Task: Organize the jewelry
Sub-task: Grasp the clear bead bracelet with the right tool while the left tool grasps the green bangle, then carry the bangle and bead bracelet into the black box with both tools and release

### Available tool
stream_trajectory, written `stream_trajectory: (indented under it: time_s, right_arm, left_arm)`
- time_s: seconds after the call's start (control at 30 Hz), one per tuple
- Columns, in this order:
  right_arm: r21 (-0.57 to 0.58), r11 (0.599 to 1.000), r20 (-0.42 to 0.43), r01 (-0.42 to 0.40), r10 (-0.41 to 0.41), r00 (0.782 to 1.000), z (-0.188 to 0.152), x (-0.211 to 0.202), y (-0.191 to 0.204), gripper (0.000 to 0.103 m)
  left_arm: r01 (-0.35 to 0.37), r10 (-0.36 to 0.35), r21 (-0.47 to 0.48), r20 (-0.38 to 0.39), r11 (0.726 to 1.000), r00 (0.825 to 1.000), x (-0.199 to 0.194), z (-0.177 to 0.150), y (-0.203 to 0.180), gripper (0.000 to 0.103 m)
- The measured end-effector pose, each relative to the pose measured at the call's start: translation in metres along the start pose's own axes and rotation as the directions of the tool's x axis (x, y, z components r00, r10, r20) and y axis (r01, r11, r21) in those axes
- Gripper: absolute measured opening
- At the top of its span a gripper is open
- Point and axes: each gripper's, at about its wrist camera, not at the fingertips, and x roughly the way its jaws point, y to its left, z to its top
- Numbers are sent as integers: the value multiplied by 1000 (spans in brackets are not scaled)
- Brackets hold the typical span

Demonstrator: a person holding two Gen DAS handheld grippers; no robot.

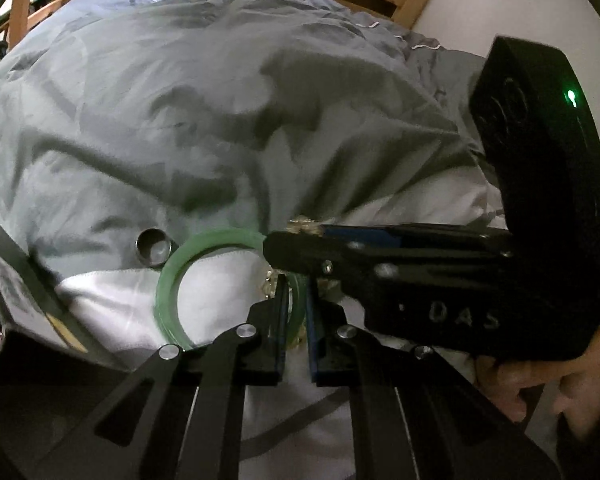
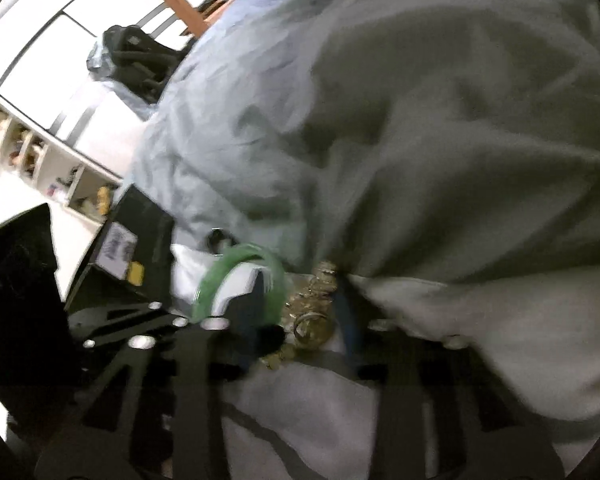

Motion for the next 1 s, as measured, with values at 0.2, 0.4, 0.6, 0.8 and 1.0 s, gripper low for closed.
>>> stream_trajectory:
  time_s: [0.2, 0.4, 0.6, 0.8, 1.0]
  right_arm:
    - [35, 994, 101, -101, 97, 990, -5, -22, -1, 8]
    - [106, 982, 173, -158, 139, 975, -8, -39, -13, 8]
    - [93, 975, 227, -201, 176, 958, -12, -55, -11, 9]
    - [67, 965, 291, -255, 225, 930, -16, -76, -3, 9]
    - [30, 959, 323, -283, 258, 910, -19, -90, 9, 9]
  left_arm:
    - [14, -14, 1, 30, 1000, 999, -13, -4, 2, 8]
    - [22, -22, -11, 69, 1000, 997, -29, -12, 9, 8]
    - [26, -24, -13, 104, 1000, 994, -44, -16, 11, 8]
    - [56, -53, -16, 157, 998, 986, -61, -16, 2, 8]
    - [87, -82, -11, 217, 996, 973, -83, -18, -7, 8]
